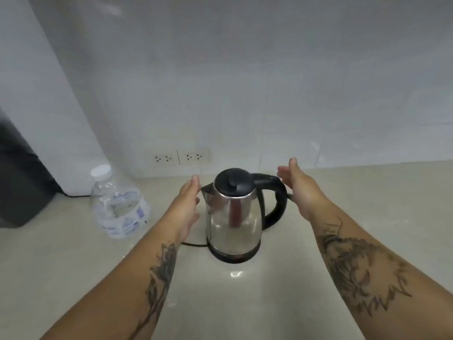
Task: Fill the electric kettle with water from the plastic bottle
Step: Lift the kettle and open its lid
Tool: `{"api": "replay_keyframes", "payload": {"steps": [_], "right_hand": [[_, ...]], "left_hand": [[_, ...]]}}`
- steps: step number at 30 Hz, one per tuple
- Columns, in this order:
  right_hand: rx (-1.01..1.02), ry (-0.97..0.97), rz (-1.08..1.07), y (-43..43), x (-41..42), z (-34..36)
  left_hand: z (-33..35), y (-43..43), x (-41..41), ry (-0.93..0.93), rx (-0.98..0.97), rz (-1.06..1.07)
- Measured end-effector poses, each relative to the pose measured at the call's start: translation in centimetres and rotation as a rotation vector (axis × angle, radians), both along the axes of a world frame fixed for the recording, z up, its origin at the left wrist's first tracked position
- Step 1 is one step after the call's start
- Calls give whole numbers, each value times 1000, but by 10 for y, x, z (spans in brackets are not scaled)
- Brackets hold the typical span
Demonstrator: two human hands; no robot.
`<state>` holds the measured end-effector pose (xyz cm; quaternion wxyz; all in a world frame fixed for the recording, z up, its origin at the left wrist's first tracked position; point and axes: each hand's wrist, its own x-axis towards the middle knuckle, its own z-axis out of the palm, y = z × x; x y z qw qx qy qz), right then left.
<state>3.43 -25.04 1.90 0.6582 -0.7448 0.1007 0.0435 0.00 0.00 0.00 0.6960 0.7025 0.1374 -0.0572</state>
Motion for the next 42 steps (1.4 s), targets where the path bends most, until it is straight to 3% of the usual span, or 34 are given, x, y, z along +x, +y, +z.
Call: {"api": "replay_keyframes", "payload": {"steps": [5, 14, 24, 32, 42], "right_hand": [[15, 81, -112, 14, 4, -36], [38, 17, -235, 19, 11, -57], [150, -100, -183, 8, 3, -12], [177, -98, -170, -13, -60, -7], [175, 4, -166, -35, -131, -62]], "left_hand": [[-32, -18, 2, 69, -33, -137], [-46, -29, 1, 33, -7, -73], [-4, -21, -6, -113, -19, -76], [1, -31, -65, -21, -70, -76], [-58, -65, -142, 129, -93, 3]]}}
